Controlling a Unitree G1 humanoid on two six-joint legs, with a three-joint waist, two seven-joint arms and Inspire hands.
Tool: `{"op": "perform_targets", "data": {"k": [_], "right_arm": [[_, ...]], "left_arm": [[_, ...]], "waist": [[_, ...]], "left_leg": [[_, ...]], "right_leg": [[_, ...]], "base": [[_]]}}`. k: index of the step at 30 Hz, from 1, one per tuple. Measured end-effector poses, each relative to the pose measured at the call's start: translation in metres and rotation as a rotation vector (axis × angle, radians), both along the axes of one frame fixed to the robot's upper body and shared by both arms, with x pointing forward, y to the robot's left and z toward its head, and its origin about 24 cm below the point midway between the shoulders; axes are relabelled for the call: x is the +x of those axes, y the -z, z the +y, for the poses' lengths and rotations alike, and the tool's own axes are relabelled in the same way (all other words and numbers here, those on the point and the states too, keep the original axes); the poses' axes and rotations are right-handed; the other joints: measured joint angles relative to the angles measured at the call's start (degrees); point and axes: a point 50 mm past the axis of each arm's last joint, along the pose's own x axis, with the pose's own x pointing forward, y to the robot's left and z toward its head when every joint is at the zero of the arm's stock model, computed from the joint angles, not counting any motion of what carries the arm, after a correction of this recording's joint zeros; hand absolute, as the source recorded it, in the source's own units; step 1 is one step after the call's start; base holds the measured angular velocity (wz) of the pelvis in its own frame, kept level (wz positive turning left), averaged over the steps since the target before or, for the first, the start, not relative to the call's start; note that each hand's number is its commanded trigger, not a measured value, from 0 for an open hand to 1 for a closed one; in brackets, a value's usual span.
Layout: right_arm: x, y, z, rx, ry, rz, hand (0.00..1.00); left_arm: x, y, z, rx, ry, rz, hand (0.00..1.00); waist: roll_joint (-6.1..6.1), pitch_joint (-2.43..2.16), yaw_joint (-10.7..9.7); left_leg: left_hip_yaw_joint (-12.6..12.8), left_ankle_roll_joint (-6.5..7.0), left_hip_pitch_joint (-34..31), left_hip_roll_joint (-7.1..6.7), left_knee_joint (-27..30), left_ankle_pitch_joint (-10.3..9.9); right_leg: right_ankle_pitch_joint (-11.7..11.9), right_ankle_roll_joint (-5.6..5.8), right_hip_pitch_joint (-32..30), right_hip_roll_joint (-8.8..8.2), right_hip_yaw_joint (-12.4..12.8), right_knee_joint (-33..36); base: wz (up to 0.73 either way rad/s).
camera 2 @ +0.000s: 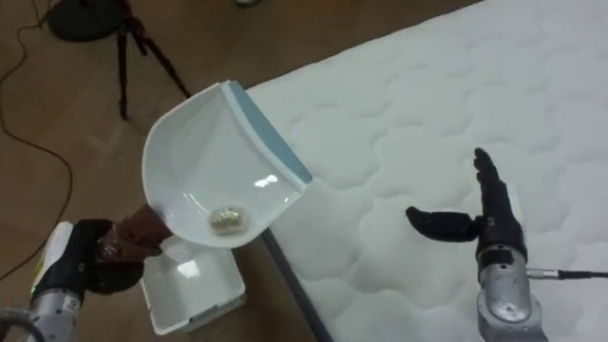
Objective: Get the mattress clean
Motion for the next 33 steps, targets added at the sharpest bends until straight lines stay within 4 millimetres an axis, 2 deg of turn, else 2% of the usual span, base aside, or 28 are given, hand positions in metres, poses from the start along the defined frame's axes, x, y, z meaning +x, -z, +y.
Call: {"op": "perform_targets", "data": {"k": [1,2,3,4,5,6,7,8,9,10,11,12,13,14,15,16,17,18,19,20,21,22,23,24,26,30,33], "right_arm": [[0.001,-0.001,0.003,0.008,-0.001,-0.008,0.0],[0.002,-0.003,0.008,0.016,-0.02,-0.021,0.0],[0.003,-0.004,0.01,0.019,-0.03,-0.029,0.0],[0.005,-0.006,0.014,0.031,-0.048,-0.046,0.0],[0.006,-0.008,0.017,0.043,-0.061,-0.059,0.0],[0.006,-0.008,0.018,0.046,-0.065,-0.062,0.0],[0.005,-0.007,0.019,0.048,-0.071,-0.065,0.0],[0.005,-0.006,0.021,0.045,-0.077,-0.063,0.0],[0.005,-0.006,0.022,0.042,-0.083,-0.061,0.0],[0.004,-0.004,0.024,0.039,-0.093,-0.054,0.0],[0.001,0.0,0.027,0.042,-0.103,-0.035,0.0],[0.0,0.003,0.029,0.044,-0.109,-0.022,0.0],[-0.002,0.01,0.034,0.059,-0.115,0.005,0.0],[0.001,0.009,0.038,0.07,-0.114,-0.012,0.0],[0.002,0.008,0.038,0.075,-0.108,-0.023,0.0],[0.002,0.013,0.04,0.094,-0.092,-0.007,0.0],[0.0,0.018,0.041,0.107,-0.089,0.027,0.0],[0.0,0.018,0.04,0.105,-0.088,0.029,0.0],[-0.001,0.018,0.037,0.098,-0.086,0.029,0.0],[0.0,0.017,0.037,0.093,-0.087,0.029,0.0],[0.0,0.017,0.037,0.092,-0.089,0.028,0.0],[0.0,0.018,0.037,0.091,-0.092,0.031,0.0],[-0.001,0.019,0.036,0.089,-0.09,0.035,0.0],[-0.002,0.02,0.035,0.085,-0.088,0.041,0.0],[-0.002,0.023,0.034,0.082,-0.087,0.057,0.0],[-0.001,0.022,0.037,0.072,-0.115,0.061,0.0],[0.002,0.02,0.037,0.064,-0.128,0.054,0.0]], "left_arm": [[0.0,0.001,0.0,-0.002,0.005,-0.004,1.0],[0.0,0.0,0.001,0.001,0.006,-0.01,1.0],[0.0,-0.001,0.002,0.002,0.006,-0.014,1.0],[0.001,-0.002,0.003,0.005,0.008,-0.019,1.0],[0.002,-0.003,0.002,0.01,0.014,-0.024,1.0],[0.002,-0.003,0.002,0.013,0.019,-0.025,1.0],[0.002,-0.002,0.001,0.016,0.026,-0.021,1.0],[0.001,-0.002,0.001,0.02,0.03,-0.019,1.0],[0.0,-0.002,0.002,0.021,0.031,-0.018,1.0],[0.001,-0.002,0.002,0.025,0.031,-0.019,1.0],[0.0,-0.002,0.003,0.031,0.033,-0.019,1.0],[0.0,-0.002,0.004,0.033,0.033,-0.018,1.0],[-0.001,0.0,0.004,0.031,0.038,-0.019,1.0],[0.004,-0.003,0.006,0.036,0.054,-0.049,1.0],[0.009,-0.007,0.006,0.039,0.069,-0.069,1.0],[0.017,-0.012,0.008,0.052,0.11,-0.083,1.0],[0.016,-0.008,0.005,0.044,0.119,-0.055,1.0],[0.014,-0.005,0.002,0.037,0.123,-0.04,1.0],[0.013,-0.002,-0.003,0.028,0.145,-0.018,1.0],[0.013,0.0,-0.004,0.025,0.161,-0.004,1.0],[0.012,0.001,-0.003,0.026,0.162,0.002,1.0],[0.011,0.002,-0.001,0.03,0.159,0.015,1.0],[0.01,0.003,0.002,0.033,0.152,0.025,1.0],[0.01,0.004,0.002,0.031,0.148,0.032,1.0],[0.008,0.007,0.006,0.035,0.139,0.054,1.0],[0.013,0.006,0.014,0.052,0.14,0.076,1.0],[0.021,0.002,0.019,0.089,0.162,0.085,1.0]], "waist": [[0.13,-0.04,0.48],[0.16,-0.07,0.54],[-0.13,0.06,0.73],[-0.66,0.05,1.33],[-1.13,-0.04,1.45],[-1.2,-0.04,1.57],[-1.17,-0.03,1.92],[-0.97,0.03,2.35],[-0.59,0.14,2.48],[0.23,0.15,2.34],[0.87,0.3,1.86],[1.23,0.41,1.53],[0.02,-0.22,-0.06],[-0.52,0.28,-2.71],[0.75,0.06,-2.95],[-0.27,0.21,-3.4],[-1.66,-0.04,-3.34],[-1.32,0.18,-3.39],[-0.46,0.62,-3.33],[0.03,0.65,-3.08],[0.05,0.66,-3.0],[0.36,0.55,-3.0],[0.48,0.45,-3.13],[0.95,0.43,-3.23],[2.24,0.36,-2.83],[2.44,0.33,-2.93],[2.91,0.57,-3.47]], "left_leg": [[2.25,0.51,0.01,0.54,0.32,-0.31],[2.18,1.23,-0.28,0.32,0.6,-0.82],[1.86,1.34,-0.49,-0.01,0.89,-1.34],[0.28,1.93,-0.9,-1.12,1.74,-1.83],[-1.12,3.1,-1.37,-1.9,2.7,-2.54],[-2.05,3.49,-1.45,-2.43,3.13,-2.78],[-4.5,4.53,-1.46,-3.73,4.32,-3.43],[-7.49,5.4,-1.16,-5.51,5.09,-3.96],[-9.17,5.6,-1.0,-6.29,5.32,-4.08],[-13.23,5.5,-0.45,-8.02,4.99,-4.01],[-17.05,3.66,0.95,-9.69,2.85,-2.88],[-19.09,1.77,1.99,-10.67,0.89,-1.71],[-24.21,-2.48,4.41,-12.9,-4.78,0.77],[-19.17,2.1,2.03,-9.09,2.41,-2.24],[-16.67,3.02,-0.18,-4.74,8.86,-4.68],[-15.61,2.08,-3.16,-3.23,14.98,-10.62],[-17.19,2.26,-3.44,-5.33,15.08,-10.65],[-18.01,2.37,-3.43,-5.76,14.69,-10.53],[-19.45,2.69,-3.28,-6.68,13.66,-9.78],[-20.56,3.56,-3.19,-7.65,12.8,-9.13],[-20.86,3.79,-3.02,-8.16,12.4,-8.97],[-21.71,4.56,-2.79,-9.17,11.82,-8.45],[-22.79,4.9,-2.69,-10.15,11.73,-8.26],[-23.57,5.17,-2.65,-10.37,11.69,-8.13],[-24.68,4.8,-2.59,-10.41,10.52,-7.84],[-24.45,4.03,-4.07,-9.63,9.91,-7.88],[-24.44,3.59,-4.48,-9.12,10.16,-8.17]], "right_leg": [[-0.25,0.33,0.02,-0.73,-1.81,1.47],[-0.99,0.75,-0.09,-1.91,-2.93,3.79],[-1.43,0.9,-0.26,-2.6,-2.93,5.11],[-2.3,1.32,-0.66,-3.9,-2.79,7.4],[-2.6,1.64,-1.25,-5.0,-2.14,10.14],[-2.58,1.65,-1.57,-5.69,-1.77,11.83],[-2.27,1.71,-2.64,-6.91,-0.25,16.24],[-1.54,1.58,-4.6,-7.89,3.61,21.42],[-1.27,1.5,-5.68,-7.73,5.77,23.32],[-1.34,1.51,-7.38,-7.23,8.82,25.92],[-1.32,1.48,-8.77,-6.11,10.94,26.44],[-1.23,1.31,-9.56,-5.23,12.06,25.77],[-0.87,0.87,-10.88,-4.55,14.33,22.68],[-0.49,2.26,-12.23,-4.58,15.54,21.44],[-0.83,3.49,-13.23,-4.41,16.83,22.3],[-1.73,6.24,-14.81,-5.11,20.57,23.21],[-1.74,5.75,-15.24,-4.31,22.59,21.64],[-1.48,5.36,-15.31,-3.33,22.71,20.39],[-0.75,4.74,-15.7,-1.75,23.08,17.32],[0.78,4.07,-16.54,-0.55,24.5,14.08],[1.65,3.87,-16.85,-0.3,25.28,12.51],[3.84,3.33,-17.23,-0.18,26.09,10.18],[7.45,2.98,-17.3,0.31,26.71,8.67],[7.75,2.95,-17.27,0.53,27.29,8.82],[7.34,2.77,-16.53,1.11,27.27,8.06],[6.49,2.18,-17.63,1.67,27.21,8.16],[6.31,1.88,-18.2,2.16,27.2,8.1]], "base": [[0.36],[0.36],[0.43],[0.47],[0.52],[0.54],[0.44],[0.37],[0.42],[0.57],[0.67],[0.85],[1.31],[1.44],[1.49],[1.02],[0.91],[0.79],[0.78],[0.74],[0.68],[0.71],[0.74],[0.63],[0.41],[0.13],[0.0]]}}
